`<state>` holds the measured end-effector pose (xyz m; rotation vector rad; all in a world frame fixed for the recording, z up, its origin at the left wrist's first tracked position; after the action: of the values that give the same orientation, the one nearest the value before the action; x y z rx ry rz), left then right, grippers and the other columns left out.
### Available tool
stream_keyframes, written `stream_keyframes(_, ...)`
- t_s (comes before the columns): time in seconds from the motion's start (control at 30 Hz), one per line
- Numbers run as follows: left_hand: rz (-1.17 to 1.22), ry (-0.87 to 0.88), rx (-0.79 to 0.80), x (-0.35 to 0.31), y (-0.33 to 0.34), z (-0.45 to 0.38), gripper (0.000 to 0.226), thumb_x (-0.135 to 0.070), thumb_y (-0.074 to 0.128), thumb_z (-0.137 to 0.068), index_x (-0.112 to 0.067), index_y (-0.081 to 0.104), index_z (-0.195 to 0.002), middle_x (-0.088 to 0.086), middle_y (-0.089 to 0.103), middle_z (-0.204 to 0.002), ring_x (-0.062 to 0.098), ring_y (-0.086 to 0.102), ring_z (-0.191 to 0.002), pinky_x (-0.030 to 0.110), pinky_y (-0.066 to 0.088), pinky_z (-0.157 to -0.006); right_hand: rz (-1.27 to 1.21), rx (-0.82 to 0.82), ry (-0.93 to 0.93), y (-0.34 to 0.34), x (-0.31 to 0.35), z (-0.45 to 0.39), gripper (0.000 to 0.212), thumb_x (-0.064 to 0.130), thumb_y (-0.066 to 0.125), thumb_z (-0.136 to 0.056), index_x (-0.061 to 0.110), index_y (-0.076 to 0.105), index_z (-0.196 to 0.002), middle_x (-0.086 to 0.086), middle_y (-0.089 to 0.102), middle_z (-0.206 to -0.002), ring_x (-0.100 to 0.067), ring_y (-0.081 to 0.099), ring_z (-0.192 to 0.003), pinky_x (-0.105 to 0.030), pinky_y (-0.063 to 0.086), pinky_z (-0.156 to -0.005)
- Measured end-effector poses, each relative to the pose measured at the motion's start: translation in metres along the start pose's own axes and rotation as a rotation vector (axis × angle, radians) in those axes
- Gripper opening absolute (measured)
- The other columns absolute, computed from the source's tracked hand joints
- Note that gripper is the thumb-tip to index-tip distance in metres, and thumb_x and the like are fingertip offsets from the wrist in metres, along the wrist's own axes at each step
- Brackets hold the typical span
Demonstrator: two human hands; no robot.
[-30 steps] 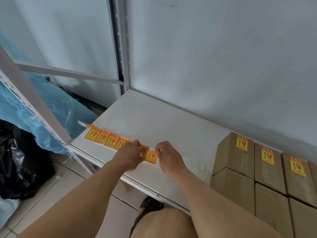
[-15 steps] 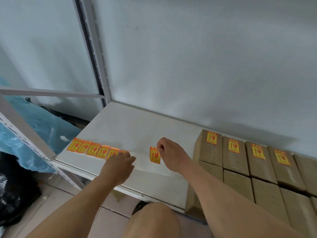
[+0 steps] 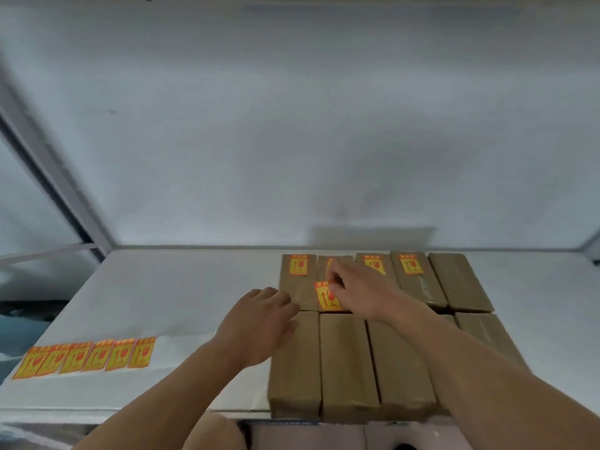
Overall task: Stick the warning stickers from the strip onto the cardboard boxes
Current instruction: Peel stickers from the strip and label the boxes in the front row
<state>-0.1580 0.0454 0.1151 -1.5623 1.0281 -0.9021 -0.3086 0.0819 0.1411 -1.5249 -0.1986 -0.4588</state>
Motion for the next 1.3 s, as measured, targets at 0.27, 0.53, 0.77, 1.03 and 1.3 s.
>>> stream_keyframes(0.27,0.041,0.094,0.075,-0.088,0.013,-0.103,0.037,-0.044,0.032,-0.097,-0.027,0.056,-0.120,-0.007,0.059,-0.115,0.018,0.054,-0.107,0.038,0.047,-0.088,-0.051,-0.080,0.143,-0.041,-0.126,0.035,0.008,0.026,0.047,-0.097,0.029,0.049,-0.089,0.012,0.058,-0.086,-0.005,0.055,-0.076,-0.029,0.048,-0.069)
stream_keyframes(0.53,0.056,0.141,0.172,-0.158,0.035,-0.181,0.038,-0.043,0.033,-0.099,-0.025,0.051,-0.127,-0.003,0.054,-0.124,0.020,0.049,-0.114,0.037,0.042,-0.094,-0.069,-0.170,0.252,-0.081,-0.229,0.048,0.004,0.026,0.048,-0.096,0.029,0.049,-0.093,0.015,0.059,-0.084,-0.003,0.057,-0.077,-0.028,0.049,-0.069)
stream_keyframes(0.77,0.108,0.110,0.203,-0.188,0.052,-0.224,0.042,-0.045,0.032,-0.098,-0.023,0.052,-0.127,-0.002,0.053,-0.125,0.020,0.047,-0.115,0.037,0.040,-0.096,-0.068,-0.156,0.289,-0.096,-0.273,0.043,0.007,0.024,0.050,-0.096,0.023,0.050,-0.103,0.002,0.059,-0.100,-0.017,0.057,-0.089,-0.035,0.052,-0.078)
stream_keyframes(1.03,0.095,0.115,0.251,-0.200,0.075,-0.239,0.051,-0.054,0.029,-0.097,-0.023,0.047,-0.133,0.000,0.048,-0.132,0.021,0.041,-0.122,0.040,0.036,-0.103,-0.052,-0.126,0.295,-0.084,-0.292,0.027,0.009,0.027,0.054,-0.094,0.026,0.049,-0.102,0.005,0.057,-0.098,-0.015,0.056,-0.088,-0.032,0.050,-0.075)
stream_keyframes(1.3,0.135,0.131,0.258,-0.200,0.082,-0.238,0.047,-0.052,0.031,-0.098,-0.029,0.046,-0.136,-0.002,0.045,-0.135,0.020,0.036,-0.127,0.040,0.030,-0.107,-0.044,-0.144,0.321,-0.079,-0.302,0.019,0.012,0.031,0.057,-0.092,0.029,0.048,-0.100,0.007,0.058,-0.098,-0.015,0.056,-0.088,-0.035,0.051,-0.077)
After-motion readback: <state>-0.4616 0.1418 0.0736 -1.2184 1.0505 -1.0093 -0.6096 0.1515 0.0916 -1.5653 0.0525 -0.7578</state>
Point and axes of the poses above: each hand's wrist, its own z-axis away from the middle knuckle, its own y-axis out of the palm, x = y × z, the point moved 8 cm from there along -z, towards the middle knuckle
